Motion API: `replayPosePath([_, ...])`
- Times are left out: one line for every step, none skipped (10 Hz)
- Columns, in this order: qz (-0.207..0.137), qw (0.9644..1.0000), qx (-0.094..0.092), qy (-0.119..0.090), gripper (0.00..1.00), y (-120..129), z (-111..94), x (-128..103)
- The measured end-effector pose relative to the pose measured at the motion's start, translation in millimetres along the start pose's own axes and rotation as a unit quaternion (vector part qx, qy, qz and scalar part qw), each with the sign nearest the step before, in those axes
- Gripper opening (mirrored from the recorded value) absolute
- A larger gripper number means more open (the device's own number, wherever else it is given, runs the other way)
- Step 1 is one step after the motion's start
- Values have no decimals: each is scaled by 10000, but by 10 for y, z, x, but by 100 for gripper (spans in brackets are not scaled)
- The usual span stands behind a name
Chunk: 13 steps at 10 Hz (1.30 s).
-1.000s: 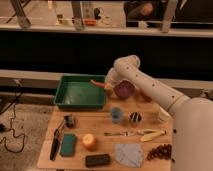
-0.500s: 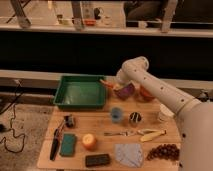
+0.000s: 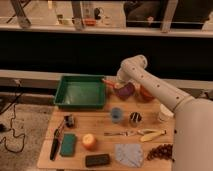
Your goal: Place pepper in purple bowl
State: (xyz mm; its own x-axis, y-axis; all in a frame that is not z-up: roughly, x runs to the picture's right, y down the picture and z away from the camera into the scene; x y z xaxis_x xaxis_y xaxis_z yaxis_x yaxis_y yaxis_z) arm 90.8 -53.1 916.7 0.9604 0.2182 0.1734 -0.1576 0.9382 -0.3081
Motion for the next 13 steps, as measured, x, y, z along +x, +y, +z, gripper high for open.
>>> replayPosePath([44, 10000, 18, 33, 0, -49, 10, 53])
replayPosePath([99, 9999, 43, 79, 0, -79, 4, 130])
replayPosePath([189, 9997, 82, 110, 0, -82, -14, 193])
replayPosePath([251, 9995, 130, 136, 0, -83, -43, 228])
replayPosePath([301, 9993, 153, 140, 0, -68, -65, 245])
replayPosePath([323, 9992, 171, 152, 0, -52, -87, 262])
replayPosePath([349, 9991, 193, 173, 0, -33, -112, 291])
replayPosePath([375, 9989, 210, 182, 0, -25, -123, 312])
replayPosePath([392, 9988, 220, 191, 0, -26, -132, 328])
replayPosePath([418, 9987, 225, 204, 0, -27, -126, 351])
replayPosePath([454, 9985, 220, 201, 0, -33, -111, 369])
replayPosePath([476, 9984, 211, 205, 0, -36, -106, 384])
replayPosePath([476, 9984, 212, 205, 2, -37, -107, 383])
